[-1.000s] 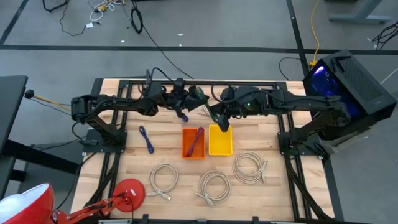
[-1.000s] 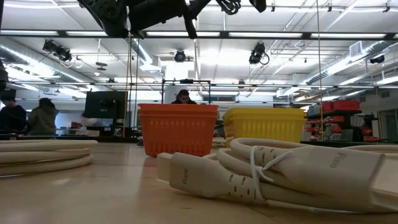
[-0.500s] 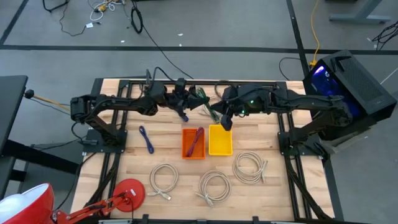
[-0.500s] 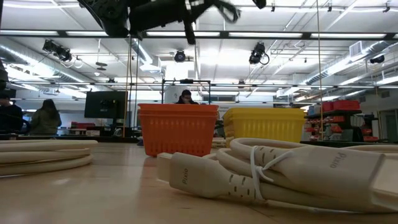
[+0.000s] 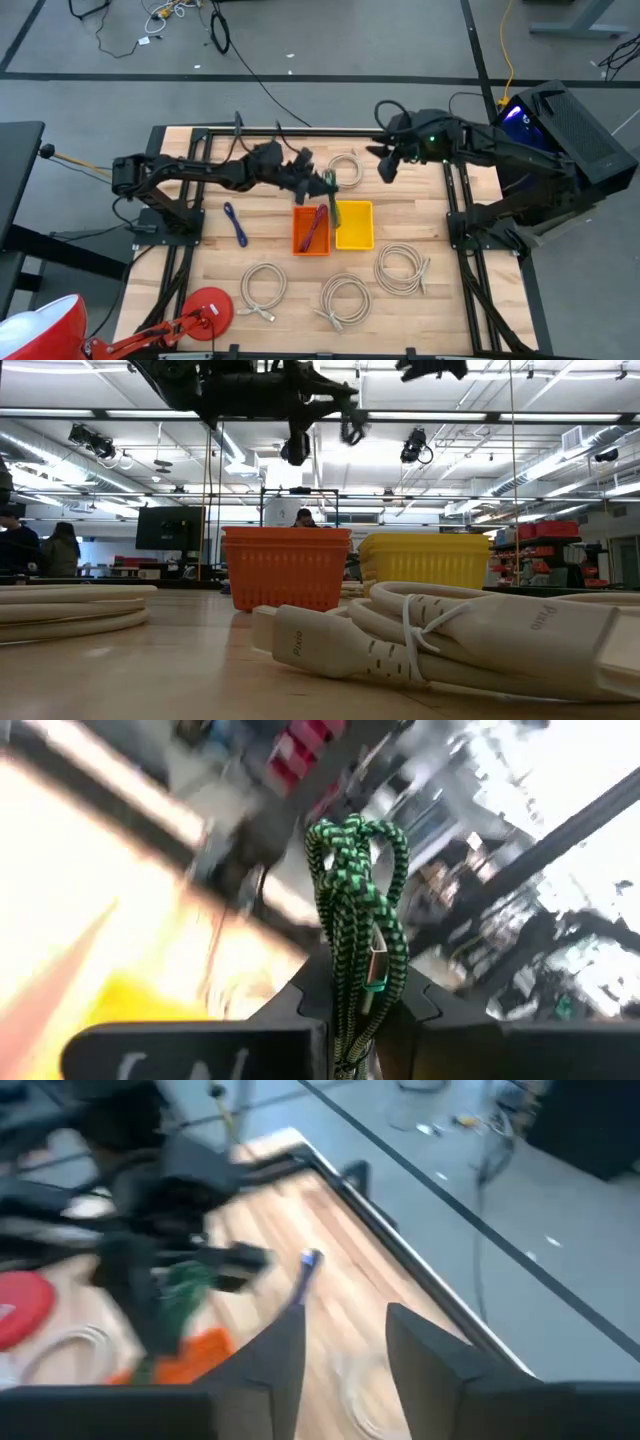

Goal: Pick & Place USB Port
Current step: Put the green charger cable into the orange basket, then put the purple charger cable into the orange basket

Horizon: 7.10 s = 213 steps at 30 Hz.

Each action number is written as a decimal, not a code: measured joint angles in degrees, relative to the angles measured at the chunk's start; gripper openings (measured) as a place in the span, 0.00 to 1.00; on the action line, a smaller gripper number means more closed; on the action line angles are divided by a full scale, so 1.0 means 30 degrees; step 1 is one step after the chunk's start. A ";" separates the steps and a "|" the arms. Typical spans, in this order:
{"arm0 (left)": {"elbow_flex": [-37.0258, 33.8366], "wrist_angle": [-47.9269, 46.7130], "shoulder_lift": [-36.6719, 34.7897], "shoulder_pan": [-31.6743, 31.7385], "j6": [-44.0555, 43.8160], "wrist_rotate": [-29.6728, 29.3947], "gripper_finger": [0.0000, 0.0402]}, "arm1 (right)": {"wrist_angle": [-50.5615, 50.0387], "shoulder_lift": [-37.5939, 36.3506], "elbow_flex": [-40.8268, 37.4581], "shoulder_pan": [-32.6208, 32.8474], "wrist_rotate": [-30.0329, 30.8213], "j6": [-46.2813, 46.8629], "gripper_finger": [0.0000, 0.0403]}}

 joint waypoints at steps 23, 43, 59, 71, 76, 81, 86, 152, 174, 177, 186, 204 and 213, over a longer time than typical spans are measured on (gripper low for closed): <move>0.0015 -1.0806 -0.1393 -0.3269 0.1398 -0.6543 0.10 | -0.0418 -0.0164 -0.0007 -0.1171 0.0118 -0.1435 0.39; 0.0000 -1.0707 0.0378 -0.3278 0.0900 -0.6109 0.24 | -0.0165 -0.0157 -0.0015 -0.1164 -0.0531 -0.1443 0.38; 0.0015 -0.9841 0.0358 -0.2715 0.0302 -0.8210 0.42 | -0.0142 -0.0157 -0.0015 -0.1164 -0.0538 -0.1457 0.38; 0.0015 -1.7584 0.0285 0.1907 0.1394 -0.7087 0.42 | -0.0725 -0.0142 -0.0015 -0.1164 -0.0880 -0.1457 0.38; 0.0007 -1.9149 0.0285 0.3806 -0.1029 -0.6579 0.42 | -0.0690 -0.0142 -0.0015 -0.1164 -0.0873 -0.1545 0.38; 0.0007 -1.8638 0.0285 0.5309 -0.2810 -0.6079 0.42 | -0.0403 -0.0142 -0.0015 -0.1164 -0.0866 -0.1552 0.38; 0.0015 -1.8065 0.0289 0.6498 -0.5452 -0.5084 0.42 | -0.0270 -0.0142 -0.0015 -0.1164 -0.0858 -0.1545 0.38; 0.1295 -1.2765 0.4714 0.6829 -0.1067 0.3280 0.32 | -0.0601 -0.0142 -0.0022 -0.1135 -0.1382 -0.3927 0.38; 0.4574 -2.3581 0.4692 0.4956 2.8527 -0.9518 0.28 | -0.0514 -0.0149 -0.0022 -0.1127 -0.1383 -0.2431 0.38; 0.4495 -2.2929 0.4692 0.4978 2.8751 -1.0158 0.28 | -0.0506 -0.0149 -0.0022 -0.1128 -0.1371 -0.2322 0.38; 0.4940 -2.1710 0.5740 0.4876 2.7485 -0.9877 0.28 | -0.0452 -0.0149 -0.0022 -0.1120 -0.1365 -0.1534 0.38; 0.7909 -2.1935 0.8619 0.4554 2.7489 -1.1254 0.50 | -0.0506 -0.0149 -0.0022 -0.0800 -0.1332 -0.0590 0.38; 0.8354 -2.2285 0.8817 0.4833 2.7411 -1.0235 0.46 | -0.0572 -0.0149 -0.0022 -0.0800 -0.1379 -0.0406 0.38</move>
